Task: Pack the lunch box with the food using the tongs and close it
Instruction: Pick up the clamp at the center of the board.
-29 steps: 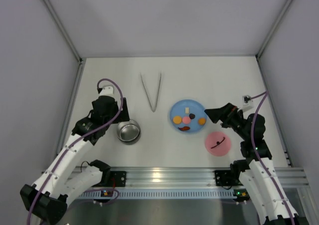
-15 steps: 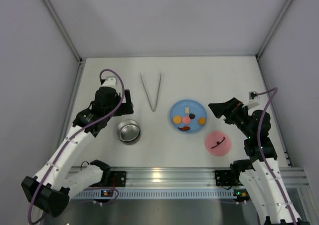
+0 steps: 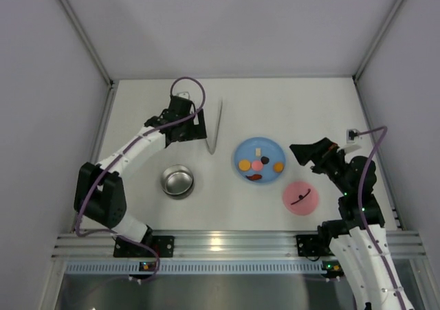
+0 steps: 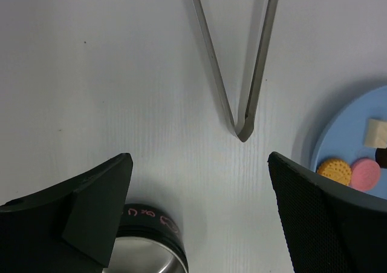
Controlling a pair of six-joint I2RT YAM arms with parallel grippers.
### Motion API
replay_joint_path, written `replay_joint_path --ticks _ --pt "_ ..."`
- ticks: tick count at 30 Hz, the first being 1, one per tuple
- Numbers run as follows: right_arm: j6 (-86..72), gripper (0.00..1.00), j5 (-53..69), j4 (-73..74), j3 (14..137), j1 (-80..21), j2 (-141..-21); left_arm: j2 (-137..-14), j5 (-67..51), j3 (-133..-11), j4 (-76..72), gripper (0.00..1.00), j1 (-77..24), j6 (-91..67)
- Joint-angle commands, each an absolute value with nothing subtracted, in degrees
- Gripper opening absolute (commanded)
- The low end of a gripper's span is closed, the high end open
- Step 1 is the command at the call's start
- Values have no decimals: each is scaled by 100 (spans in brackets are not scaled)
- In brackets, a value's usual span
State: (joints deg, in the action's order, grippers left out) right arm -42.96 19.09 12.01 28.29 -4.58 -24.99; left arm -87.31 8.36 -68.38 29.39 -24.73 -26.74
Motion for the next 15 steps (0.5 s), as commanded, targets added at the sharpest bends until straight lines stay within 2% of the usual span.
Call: replay_joint_path --ticks 1,15 --pt "-4096 99 1784 1423 3111 -369 -2373 -9192 809 -7198 2171 99 -2522 -2830" --pt "-3779 99 1723 1705 3287 -369 -2522 -11099 1195 -8349 2057 99 -2883 -2637"
